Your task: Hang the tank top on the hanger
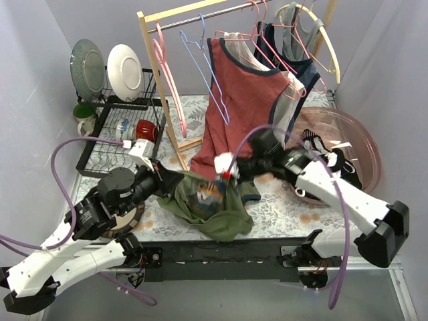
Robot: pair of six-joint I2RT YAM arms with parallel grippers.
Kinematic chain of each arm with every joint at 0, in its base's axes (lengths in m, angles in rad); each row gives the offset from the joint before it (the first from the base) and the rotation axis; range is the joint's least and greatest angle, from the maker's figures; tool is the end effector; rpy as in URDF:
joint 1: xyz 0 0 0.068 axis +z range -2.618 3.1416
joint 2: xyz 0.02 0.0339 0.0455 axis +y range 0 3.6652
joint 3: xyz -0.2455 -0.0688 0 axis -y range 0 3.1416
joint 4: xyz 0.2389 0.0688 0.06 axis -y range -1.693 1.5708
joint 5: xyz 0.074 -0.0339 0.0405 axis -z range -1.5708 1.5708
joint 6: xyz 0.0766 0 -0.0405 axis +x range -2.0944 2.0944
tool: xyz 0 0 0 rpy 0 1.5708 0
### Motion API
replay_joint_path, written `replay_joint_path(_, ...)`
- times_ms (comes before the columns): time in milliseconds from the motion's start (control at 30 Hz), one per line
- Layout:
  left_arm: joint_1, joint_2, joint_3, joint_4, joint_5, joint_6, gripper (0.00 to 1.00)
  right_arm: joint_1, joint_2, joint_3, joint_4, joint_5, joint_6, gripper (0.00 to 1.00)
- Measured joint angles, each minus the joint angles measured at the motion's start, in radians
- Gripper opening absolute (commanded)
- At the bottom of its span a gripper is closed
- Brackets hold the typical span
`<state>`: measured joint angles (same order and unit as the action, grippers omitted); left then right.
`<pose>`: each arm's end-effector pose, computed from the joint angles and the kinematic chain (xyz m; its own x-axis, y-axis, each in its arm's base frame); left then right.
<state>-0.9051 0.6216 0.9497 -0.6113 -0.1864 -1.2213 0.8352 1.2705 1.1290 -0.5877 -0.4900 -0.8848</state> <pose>0.1165 -0.1254 0.3485 -0.6820 -0.6264 -0.3774 0.0649 0.4622 -0.8844 0.1732 0.2451 0.2794 0.4052 -0.5697 -0.7150 -0.9095 -0.1720 -0.3784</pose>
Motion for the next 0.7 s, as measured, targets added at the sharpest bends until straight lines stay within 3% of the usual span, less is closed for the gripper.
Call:
replay_joint_path(167, 0.000, -0.043, 0.042, -0.010, -0.143, -0.006, 0.00, -0.219, -0.095, 0.275, -0.013, 0.077, 0.042, 0.01)
replay_joint_path(233, 0.000, -0.048, 0.073, 0.003, -0.169, -0.005, 0.00, -0.244, -0.171, 0.324, -0.033, 0.057, 0.047, 0.01)
replay_joint_path(367, -0.001, -0.037, 0.122, 0.016, -0.171, -0.002, 0.00, -0.238, -0.295, 0.294, -0.076, -0.063, 0.035, 0.01)
replay_joint_path(467, 0.000, -0.033, 0.116, 0.002, -0.152, -0.011, 0.00, -0.239, -0.352, 0.148, -0.109, -0.161, -0.008, 0.04)
replay_joint_path(500, 0.000, -0.034, 0.103, -0.001, -0.141, -0.019, 0.00, -0.237, -0.356, 0.081, -0.135, -0.187, -0.027, 0.11)
replay_joint_path(533, 0.000, -0.036, 0.076, -0.005, -0.118, -0.032, 0.00, -0.232, -0.354, 0.016, -0.156, -0.207, -0.045, 0.32)
replay_joint_path(567, 0.000, -0.037, 0.053, -0.012, -0.101, -0.045, 0.00, -0.221, -0.351, -0.067, -0.190, -0.216, -0.076, 0.40)
replay_joint_path(667, 0.000, -0.035, -0.085, -0.023, -0.008, -0.108, 0.03, -0.166, -0.301, -0.246, -0.293, -0.215, -0.129, 0.55)
replay_joint_path(700, 0.000, -0.027, -0.136, -0.033, 0.024, -0.133, 0.12, -0.150, -0.293, -0.281, -0.332, -0.208, -0.140, 0.56)
